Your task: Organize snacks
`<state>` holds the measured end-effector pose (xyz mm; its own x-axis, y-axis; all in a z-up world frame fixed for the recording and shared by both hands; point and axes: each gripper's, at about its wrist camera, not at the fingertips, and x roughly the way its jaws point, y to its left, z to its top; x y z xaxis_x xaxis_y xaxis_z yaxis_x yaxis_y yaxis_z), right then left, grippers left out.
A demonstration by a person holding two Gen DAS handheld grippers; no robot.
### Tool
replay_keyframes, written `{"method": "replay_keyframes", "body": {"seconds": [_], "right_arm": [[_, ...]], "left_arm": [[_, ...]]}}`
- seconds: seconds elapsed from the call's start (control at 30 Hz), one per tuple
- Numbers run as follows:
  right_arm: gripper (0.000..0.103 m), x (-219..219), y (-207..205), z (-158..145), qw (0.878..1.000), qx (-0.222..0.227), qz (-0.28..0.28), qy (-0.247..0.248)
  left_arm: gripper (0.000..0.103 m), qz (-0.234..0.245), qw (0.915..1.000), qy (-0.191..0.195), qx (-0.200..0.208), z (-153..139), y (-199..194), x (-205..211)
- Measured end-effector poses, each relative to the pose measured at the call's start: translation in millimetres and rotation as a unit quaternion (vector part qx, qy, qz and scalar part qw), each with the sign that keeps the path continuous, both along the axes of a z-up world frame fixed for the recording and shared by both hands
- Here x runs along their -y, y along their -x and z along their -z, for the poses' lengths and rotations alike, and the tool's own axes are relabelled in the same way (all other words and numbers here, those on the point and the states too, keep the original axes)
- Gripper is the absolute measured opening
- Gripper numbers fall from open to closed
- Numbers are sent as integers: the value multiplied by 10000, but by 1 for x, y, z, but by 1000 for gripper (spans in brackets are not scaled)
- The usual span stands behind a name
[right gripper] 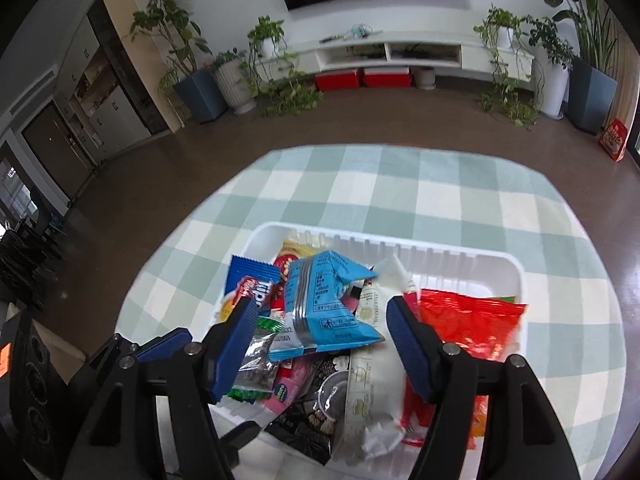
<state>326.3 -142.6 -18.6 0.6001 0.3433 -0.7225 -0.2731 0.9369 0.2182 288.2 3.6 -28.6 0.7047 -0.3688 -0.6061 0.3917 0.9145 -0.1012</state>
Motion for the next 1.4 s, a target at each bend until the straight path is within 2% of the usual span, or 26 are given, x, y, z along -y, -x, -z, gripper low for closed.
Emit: {"method": "replay_keyframes", "body": {"seconds": [0.03, 0.07, 0.1, 0.23, 0.37, 0.47, 0.57, 0.7, 0.8, 0.9, 0.97, 1.1, 1.17, 1.3, 1.4], "right_arm": [[71, 5, 11, -8, 9998, 179, 17, -74], [77, 9, 25, -17, 9991, 384, 40, -162], [85, 14, 40, -25, 9978, 607, 78, -251], [102, 33, 105, -44, 9897, 1283, 178, -605], [103, 46, 163, -49, 9844, 1526, 294, -820], [103, 55, 204, -57, 9780, 1849, 433, -860], [103, 64, 246, -75, 9644, 2398, 593, -947], [103, 72, 307, -111, 9326, 3374, 867, -942], [103, 69, 350, -129, 9033, 4089, 1016, -806], [103, 61, 376, -132, 8862, 4452, 1191, -478], [103, 52, 386, -129, 8818, 4514, 1362, -129], [103, 39, 390, -110, 8827, 4431, 1490, 484], [103, 39, 387, -98, 8940, 4206, 1425, 596], [103, 47, 374, -76, 9234, 3578, 1342, 366], [103, 49, 368, -60, 9355, 3264, 1311, 333]], "left_arm": [[100, -9, 9999, 53, 98, -3, 10, -4], [103, -2, 9997, 127, 224, -8, 23, -7], [103, 7, 9993, 163, 336, -15, 32, -8], [103, 28, 9944, 103, 1054, -38, 94, -9], [103, -99, 9836, -86, 1798, -70, 157, -3], [103, -719, 9705, -256, 2288, -91, 202, 2], [103, -1157, 9652, -100, 2342, -110, 231, 2], [103, -1099, 9595, -65, 2593, -129, 261, 4], [103, -1066, 9632, 41, 2468, -138, 272, 5], [103, -1148, 9667, 158, 2282, -140, 275, 6], [103, -1139, 9694, 118, 2171, -136, 278, 8], [103, -1256, 9734, -63, 1913, -124, 281, 13], [103, -1290, 9774, -81, 1670, -113, 276, 14], [103, -1393, 9824, -79, 1246, -89, 266, 9], [103, -1438, 9845, -101, 999, -73, 257, 6]]}}
